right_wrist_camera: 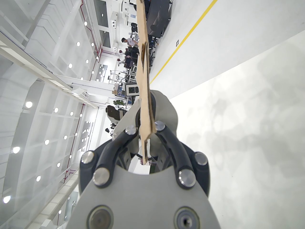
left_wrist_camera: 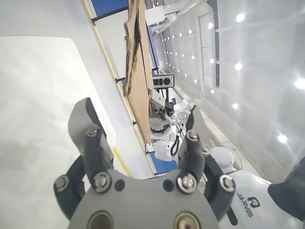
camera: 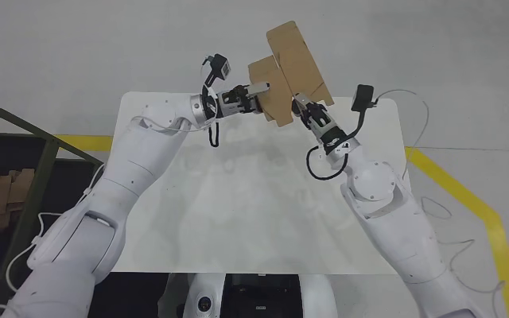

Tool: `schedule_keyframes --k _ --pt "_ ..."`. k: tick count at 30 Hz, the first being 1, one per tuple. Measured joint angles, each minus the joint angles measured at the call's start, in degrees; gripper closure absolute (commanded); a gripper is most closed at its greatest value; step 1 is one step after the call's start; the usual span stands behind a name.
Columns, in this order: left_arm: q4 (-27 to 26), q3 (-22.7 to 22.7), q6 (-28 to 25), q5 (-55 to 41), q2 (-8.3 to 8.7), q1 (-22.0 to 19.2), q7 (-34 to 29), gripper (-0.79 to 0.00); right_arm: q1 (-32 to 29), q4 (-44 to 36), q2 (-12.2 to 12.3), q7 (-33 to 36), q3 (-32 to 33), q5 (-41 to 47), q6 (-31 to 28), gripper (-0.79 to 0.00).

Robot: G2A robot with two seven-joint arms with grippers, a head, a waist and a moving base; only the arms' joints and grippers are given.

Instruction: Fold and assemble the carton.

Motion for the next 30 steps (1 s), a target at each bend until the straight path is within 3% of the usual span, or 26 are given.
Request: schedule_keyframes --k 7,11,13,14,16,24,30 --pt "1.9 0.1 -0.4 -0.3 -1.00 -0.7 -1.2 -0.197 -0.4 -0.2 -0.5 -0.5 0.3 -0.5 0.0 0.000" --pt "2.6 -0.1 -0.5 -0.1 -1.44 -0.9 -1.5 0.000 -0.8 -0.5 -0.8 -0.5 0.4 -1.1 0.1 0.000" --pt "2.8 -0.2 -0.5 0.0 -1.61 -1.0 -1.7 0.000 -0.9 -0.7 -0.9 -0.4 0.5 -1.2 0.0 -0.018" --pt "2.9 -0.3 -0.5 0.0 -1.72 -1.0 -1.8 0.000 -1.0 -0.8 -1.0 -0.4 0.5 -1.4 -0.1 -0.197" --pt "3.1 -0.4 -0.5 0.0 -1.87 -1.0 -2.0 0.000 -1.1 -0.9 -1.1 -0.4 0.6 -1.6 -0.1 -0.785" --pt "4.5 -2.5 -0.9 0.0 -1.92 -1.7 -3.8 0.000 -2.2 -1.0 -1.2 0.6 2.8 -1.9 -0.8 -0.785" --pt "6.8 -5.1 0.5 0.5 -1.15 -3.0 -8.4 0.000 -3.9 -0.2 -0.6 5.6 7.1 -0.2 -4.5 -0.785"
